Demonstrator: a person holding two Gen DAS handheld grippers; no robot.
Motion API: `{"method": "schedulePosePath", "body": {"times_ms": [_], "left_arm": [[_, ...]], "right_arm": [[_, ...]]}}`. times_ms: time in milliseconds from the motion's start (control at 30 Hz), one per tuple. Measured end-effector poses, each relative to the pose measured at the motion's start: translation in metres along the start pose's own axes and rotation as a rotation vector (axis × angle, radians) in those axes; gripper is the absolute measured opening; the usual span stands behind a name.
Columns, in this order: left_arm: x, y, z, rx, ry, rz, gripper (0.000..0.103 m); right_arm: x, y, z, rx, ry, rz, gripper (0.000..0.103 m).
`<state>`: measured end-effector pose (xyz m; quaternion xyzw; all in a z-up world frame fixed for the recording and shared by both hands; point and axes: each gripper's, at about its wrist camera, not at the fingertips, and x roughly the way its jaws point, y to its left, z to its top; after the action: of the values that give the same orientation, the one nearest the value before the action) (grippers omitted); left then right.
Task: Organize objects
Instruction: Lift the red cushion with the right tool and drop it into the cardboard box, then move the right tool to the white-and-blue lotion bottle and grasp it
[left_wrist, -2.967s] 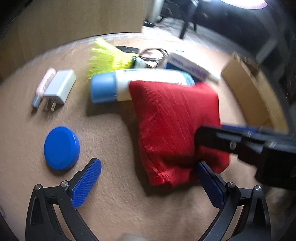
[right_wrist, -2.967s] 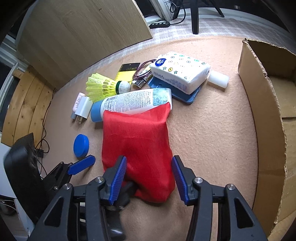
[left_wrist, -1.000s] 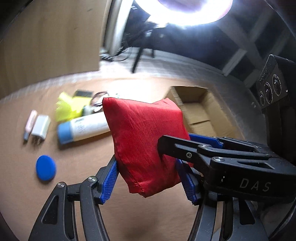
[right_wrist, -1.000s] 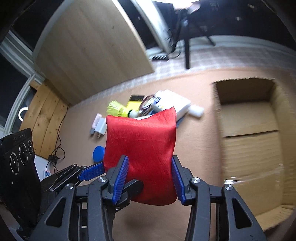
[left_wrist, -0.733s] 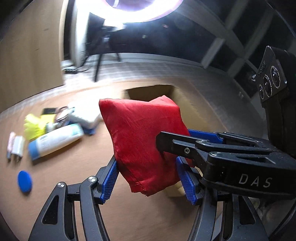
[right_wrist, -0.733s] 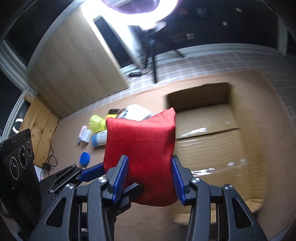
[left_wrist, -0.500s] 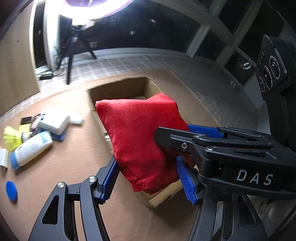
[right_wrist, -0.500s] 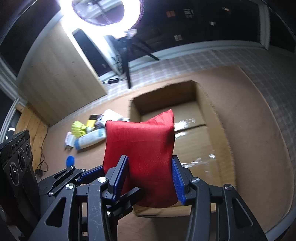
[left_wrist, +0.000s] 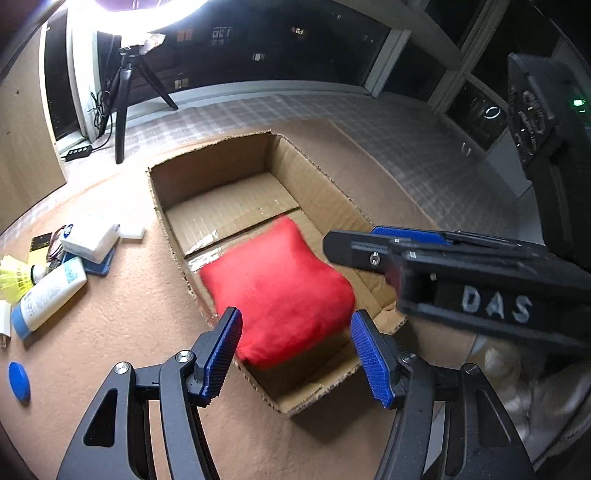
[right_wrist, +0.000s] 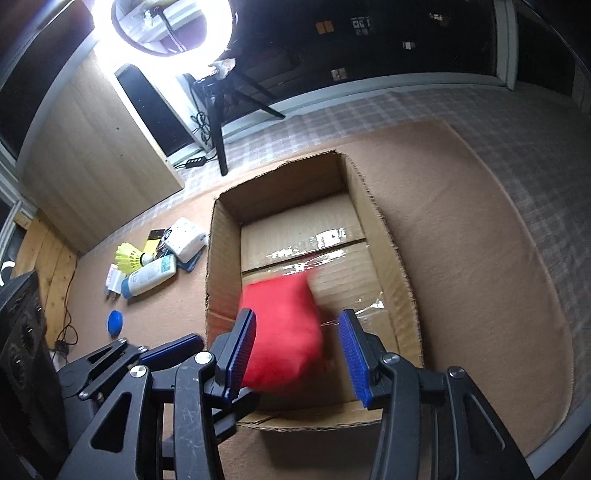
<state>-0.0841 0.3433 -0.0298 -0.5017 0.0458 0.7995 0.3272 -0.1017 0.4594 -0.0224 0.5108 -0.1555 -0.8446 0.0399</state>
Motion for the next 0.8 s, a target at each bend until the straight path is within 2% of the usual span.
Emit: {"method": "schedulePosePath", "body": {"times_ms": [233, 333, 433, 600, 800], "left_arm": [[-0.049, 0.027, -0.021, -0.010, -0.052, -0.009, 0.066], [-0.074, 0.049, -0.034, -0.019, -0.068, 0.002, 0.065], [-0.104, 0.079, -0.055, -0.036, -0.087, 0.018, 0.065], [-0.153, 0.143, -0.099, -0.065, -0.114, 0.086, 0.065], [-0.202, 0.221, -0.151, -0.104, -0.129, 0.202, 0.065]], "right_arm": [[-0.016, 0.015, -0.008, 0.027, -0.063, -0.019, 0.045], [-0.027, 0.035, -0.016, 0.031, -0.129, -0.003, 0.047], [-0.031, 0.073, -0.021, -0.021, -0.155, -0.002, 0.052], [-0.019, 0.139, -0.020, -0.125, -0.139, -0.021, 0.054], [0.023, 0.196, -0.001, -0.116, -0.049, 0.024, 0.054]]}}
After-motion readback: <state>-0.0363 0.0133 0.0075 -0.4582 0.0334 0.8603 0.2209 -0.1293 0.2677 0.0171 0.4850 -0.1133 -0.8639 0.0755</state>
